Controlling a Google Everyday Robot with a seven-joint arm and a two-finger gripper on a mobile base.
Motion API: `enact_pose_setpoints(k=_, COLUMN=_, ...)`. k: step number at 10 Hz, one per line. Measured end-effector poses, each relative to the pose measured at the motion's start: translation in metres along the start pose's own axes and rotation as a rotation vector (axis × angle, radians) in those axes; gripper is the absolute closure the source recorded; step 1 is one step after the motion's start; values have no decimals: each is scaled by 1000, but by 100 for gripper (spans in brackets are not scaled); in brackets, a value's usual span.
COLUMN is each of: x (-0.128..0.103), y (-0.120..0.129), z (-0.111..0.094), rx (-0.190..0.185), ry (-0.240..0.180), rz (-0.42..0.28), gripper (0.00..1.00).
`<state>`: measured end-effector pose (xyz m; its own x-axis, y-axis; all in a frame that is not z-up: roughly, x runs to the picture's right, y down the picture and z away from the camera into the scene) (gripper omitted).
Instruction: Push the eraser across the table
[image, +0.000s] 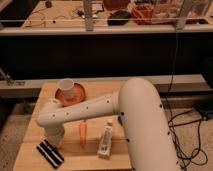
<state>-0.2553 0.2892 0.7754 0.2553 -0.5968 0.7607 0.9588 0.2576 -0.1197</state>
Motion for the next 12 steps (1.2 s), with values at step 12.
enact_pose_setpoints(k=12, x=-69, y=-53, z=6, rx=-22, ry=-159, rz=-229, gripper=99)
